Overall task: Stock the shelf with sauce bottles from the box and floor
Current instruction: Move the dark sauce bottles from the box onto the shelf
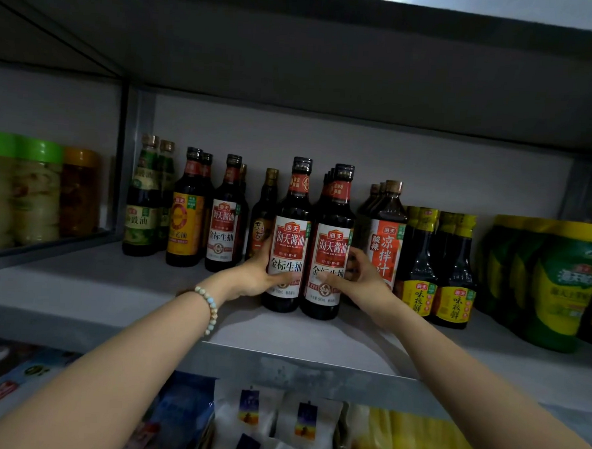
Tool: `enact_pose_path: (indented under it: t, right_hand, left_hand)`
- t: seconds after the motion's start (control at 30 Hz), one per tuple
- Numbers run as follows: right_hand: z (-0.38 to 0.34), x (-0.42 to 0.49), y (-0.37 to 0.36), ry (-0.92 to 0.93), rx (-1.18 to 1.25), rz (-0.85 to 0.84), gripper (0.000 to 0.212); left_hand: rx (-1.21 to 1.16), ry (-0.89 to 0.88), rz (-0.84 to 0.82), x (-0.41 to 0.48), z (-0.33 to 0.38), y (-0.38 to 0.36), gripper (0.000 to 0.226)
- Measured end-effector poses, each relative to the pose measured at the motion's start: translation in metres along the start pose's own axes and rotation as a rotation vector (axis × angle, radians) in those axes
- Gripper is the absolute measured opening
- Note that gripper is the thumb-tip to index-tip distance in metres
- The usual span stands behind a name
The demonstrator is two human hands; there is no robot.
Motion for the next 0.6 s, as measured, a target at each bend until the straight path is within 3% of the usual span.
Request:
enact_pose_path:
  t: [0.33, 0.6]
  right_hand:
    - [0.0043, 0.0029, 0.0006, -0.011, -0.039, -0.009, 0.055]
    - [0.0051, -0.0022, -0.0018, -0.016, -0.050, 0.030, 0.064]
  left_hand:
    - [0.007, -0.023, 0.023, 0.0010, -0.0014, 0.0008, 0.098]
    - [-0.020, -0.011, 0.054, -0.0005, -0.0036, 0.0011, 0.097]
Point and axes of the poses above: each hand's wrist, its own x-axis towards the middle knuckle, its own y-axis out of the back of the hand, z = x × y, the point moved 9 cm from there along x, towards the middle knuckle, and after that the axes turned 8 degrees about -z, right-handed, at the moved point
